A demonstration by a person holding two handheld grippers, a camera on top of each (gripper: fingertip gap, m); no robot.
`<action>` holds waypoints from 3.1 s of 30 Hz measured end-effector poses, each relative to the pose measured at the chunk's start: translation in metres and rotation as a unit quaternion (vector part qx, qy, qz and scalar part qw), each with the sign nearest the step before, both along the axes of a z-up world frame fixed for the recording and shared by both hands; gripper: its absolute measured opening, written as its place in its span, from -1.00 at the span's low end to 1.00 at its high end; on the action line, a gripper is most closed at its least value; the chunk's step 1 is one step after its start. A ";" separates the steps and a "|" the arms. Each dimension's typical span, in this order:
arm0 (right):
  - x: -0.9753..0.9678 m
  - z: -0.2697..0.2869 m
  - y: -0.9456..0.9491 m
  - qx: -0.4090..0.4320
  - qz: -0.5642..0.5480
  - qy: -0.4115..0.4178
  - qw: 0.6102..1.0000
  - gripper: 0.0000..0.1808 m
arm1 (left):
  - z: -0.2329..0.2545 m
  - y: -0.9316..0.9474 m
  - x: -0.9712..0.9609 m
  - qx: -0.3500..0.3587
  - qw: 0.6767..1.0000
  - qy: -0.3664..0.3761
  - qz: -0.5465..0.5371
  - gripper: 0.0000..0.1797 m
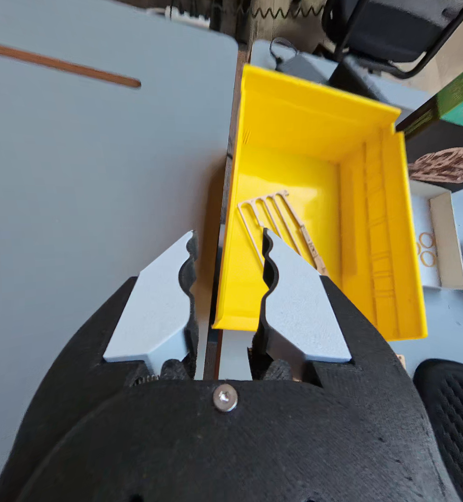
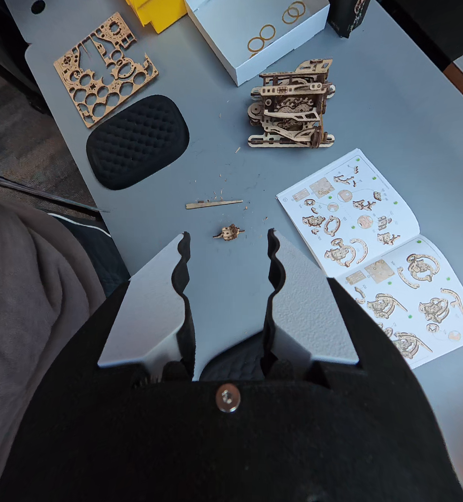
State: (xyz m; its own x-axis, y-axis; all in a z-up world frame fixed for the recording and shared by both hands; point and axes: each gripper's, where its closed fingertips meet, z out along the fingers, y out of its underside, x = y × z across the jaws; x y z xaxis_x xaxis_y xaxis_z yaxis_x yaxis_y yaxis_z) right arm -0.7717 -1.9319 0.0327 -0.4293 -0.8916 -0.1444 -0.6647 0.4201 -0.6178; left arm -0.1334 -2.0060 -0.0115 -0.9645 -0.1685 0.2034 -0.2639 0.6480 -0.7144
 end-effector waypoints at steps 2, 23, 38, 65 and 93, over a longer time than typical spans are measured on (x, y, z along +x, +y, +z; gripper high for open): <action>0.002 0.002 0.000 -0.001 0.004 0.004 1.000 -0.36 | -0.024 0.009 0.000 0.030 1.000 0.006 -0.004 -0.53; 0.001 0.004 0.004 -0.002 0.014 0.025 1.000 -0.36 | -0.089 0.031 -0.025 0.133 0.979 -0.097 -0.121 -0.99; -0.008 -0.003 0.016 0.009 0.010 0.042 0.999 -0.37 | -0.100 0.006 -0.018 0.166 0.977 -0.068 -0.113 -0.97; -0.004 -0.008 0.019 0.015 0.015 0.039 0.999 -0.37 | -0.100 0.008 -0.041 0.143 0.977 -0.078 -0.137 -0.97; 0.025 -0.003 0.017 0.011 0.052 -0.011 0.999 -0.37 | -0.053 0.113 -0.055 0.033 0.996 0.060 0.066 -0.36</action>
